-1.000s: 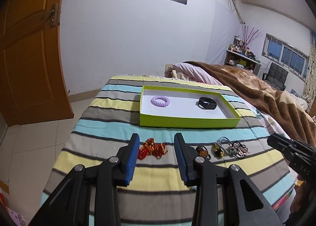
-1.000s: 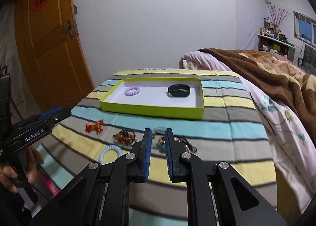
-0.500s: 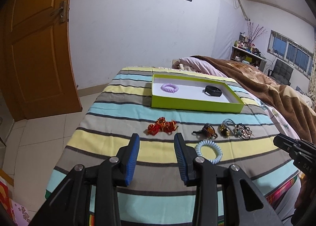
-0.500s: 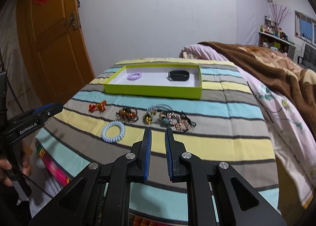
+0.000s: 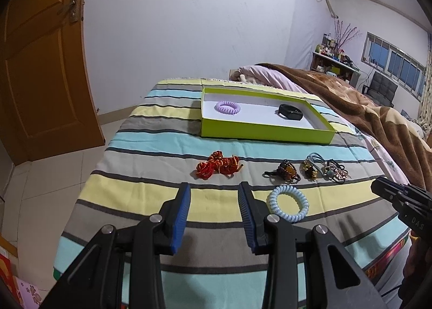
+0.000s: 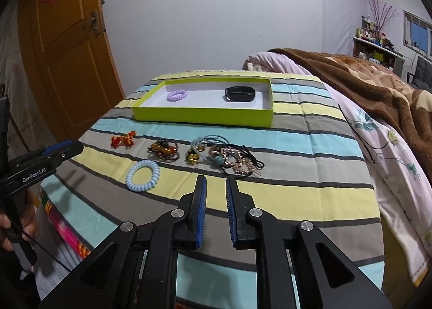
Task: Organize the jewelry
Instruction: 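Withdraw both tools from the box back toward the jewelry row, then grasp the red beaded hair tie with the left tool while the right tool grasps the gold brooch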
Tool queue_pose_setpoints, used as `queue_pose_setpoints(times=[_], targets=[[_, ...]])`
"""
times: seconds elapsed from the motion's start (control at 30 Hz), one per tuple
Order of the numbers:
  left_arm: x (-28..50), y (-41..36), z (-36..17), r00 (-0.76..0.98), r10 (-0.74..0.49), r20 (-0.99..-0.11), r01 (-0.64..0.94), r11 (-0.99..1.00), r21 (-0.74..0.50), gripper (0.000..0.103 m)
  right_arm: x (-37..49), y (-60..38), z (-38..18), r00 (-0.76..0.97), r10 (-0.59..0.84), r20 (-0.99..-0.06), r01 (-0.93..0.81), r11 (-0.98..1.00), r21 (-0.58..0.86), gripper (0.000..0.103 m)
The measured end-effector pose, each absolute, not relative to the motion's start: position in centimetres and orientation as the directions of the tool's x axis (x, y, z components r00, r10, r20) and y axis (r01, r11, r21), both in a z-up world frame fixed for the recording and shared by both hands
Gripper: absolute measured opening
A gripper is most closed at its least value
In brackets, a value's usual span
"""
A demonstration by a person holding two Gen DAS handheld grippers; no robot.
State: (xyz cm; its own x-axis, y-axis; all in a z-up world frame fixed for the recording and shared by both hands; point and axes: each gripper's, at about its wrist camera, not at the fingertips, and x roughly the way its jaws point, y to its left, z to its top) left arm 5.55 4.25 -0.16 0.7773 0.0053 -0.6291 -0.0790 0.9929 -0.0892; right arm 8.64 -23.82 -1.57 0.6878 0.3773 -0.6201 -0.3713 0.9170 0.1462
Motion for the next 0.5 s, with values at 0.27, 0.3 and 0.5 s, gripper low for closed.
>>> queue_pose_setpoints(times=[0.27,0.3,0.5], targets=[[8.1,5.1,-1.2,0.757,-0.002,-0.654,-0.079,0.992,-0.094,0.038,11.1,-24.1,-2.7,0.674,0.357,-0.646,-0.350,0.925,0.147,0.015],[8.5,5.3,-1.3,0.754,-0.005,-0.657,-0.079,0.992,-0.098,0.038,11.5,-24.1,-2.8,0.671,0.354,-0.651,-0.349,0.926,0.145,0.015],[10.2,5.8,-2.1,0.737,-0.019,-0.676,-0.075,0.991,-0.110,0.039,13.7,-24.0,-3.9,0.645,0.343,-0.683,-0.355,0.926,0.129,0.015]])
